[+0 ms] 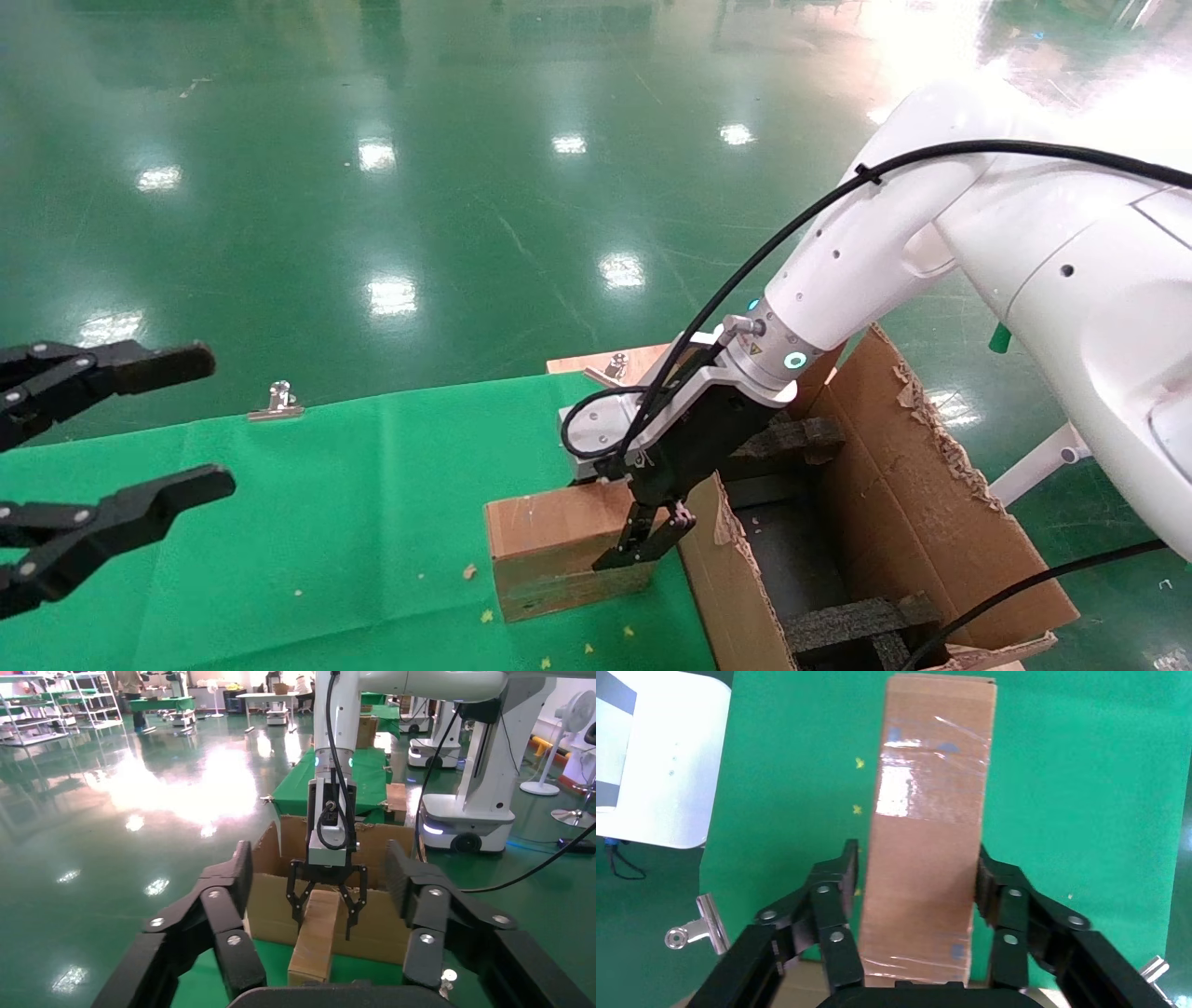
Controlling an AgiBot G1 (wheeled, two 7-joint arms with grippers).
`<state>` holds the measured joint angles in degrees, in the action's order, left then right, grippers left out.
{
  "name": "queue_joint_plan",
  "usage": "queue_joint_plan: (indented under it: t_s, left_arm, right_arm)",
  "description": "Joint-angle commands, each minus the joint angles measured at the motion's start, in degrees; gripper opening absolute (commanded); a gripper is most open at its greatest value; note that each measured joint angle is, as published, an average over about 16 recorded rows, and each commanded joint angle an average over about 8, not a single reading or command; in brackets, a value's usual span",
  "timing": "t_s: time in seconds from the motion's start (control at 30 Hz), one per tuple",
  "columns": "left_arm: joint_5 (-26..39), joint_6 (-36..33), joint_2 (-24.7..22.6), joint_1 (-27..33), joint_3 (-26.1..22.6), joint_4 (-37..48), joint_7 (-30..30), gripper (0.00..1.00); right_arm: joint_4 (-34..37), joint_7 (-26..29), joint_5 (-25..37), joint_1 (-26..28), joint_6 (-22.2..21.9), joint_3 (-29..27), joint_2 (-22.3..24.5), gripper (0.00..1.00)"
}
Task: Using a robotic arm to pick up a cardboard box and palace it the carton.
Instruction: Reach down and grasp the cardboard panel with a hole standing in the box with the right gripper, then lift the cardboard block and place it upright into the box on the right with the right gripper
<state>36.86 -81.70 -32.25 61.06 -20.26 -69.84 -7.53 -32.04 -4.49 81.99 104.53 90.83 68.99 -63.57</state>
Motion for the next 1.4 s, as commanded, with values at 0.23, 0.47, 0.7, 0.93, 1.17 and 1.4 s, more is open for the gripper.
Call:
queue_joint_plan:
  t_s: [0.23,0.47,0.7,0.93,1.17,1.4]
  left_arm:
    - [0.0,0.0,0.0,0.0,0.0,0.0,0.0,1.00]
    - [0.0,0.0,0.0,0.0,0.0,0.0,0.0,1.00]
    - [0.0,0.0,0.0,0.0,0.0,0.0,0.0,1.00]
    - [0.0,0.0,0.0,0.0,0.0,0.0,0.0,1.00]
    - [0.0,0.0,0.0,0.0,0.0,0.0,0.0,1.00]
    - [0.0,0.0,0.0,0.0,0.0,0.0,0.0,1.00]
  right_arm:
    - [-0.1,0.0,0.0,-0.1,0.0,-0.1,0.1,0.00]
    - [-0.8,0.0,-1.2,0.1,-0.1,0.1,0.6,0.00]
    - [-5.4,0.9,-9.4,3.4,0.6,1.0,4.8,0.00]
    - [-11.3,4.3,-18.1,11.1,0.7,4.4,10.6,0.00]
    - [-15.0,6.4,-22.9,18.5,0.7,10.0,16.3,0.00]
    - [-17.3,7.1,-25.3,25.9,0.9,16.7,24.9,0.00]
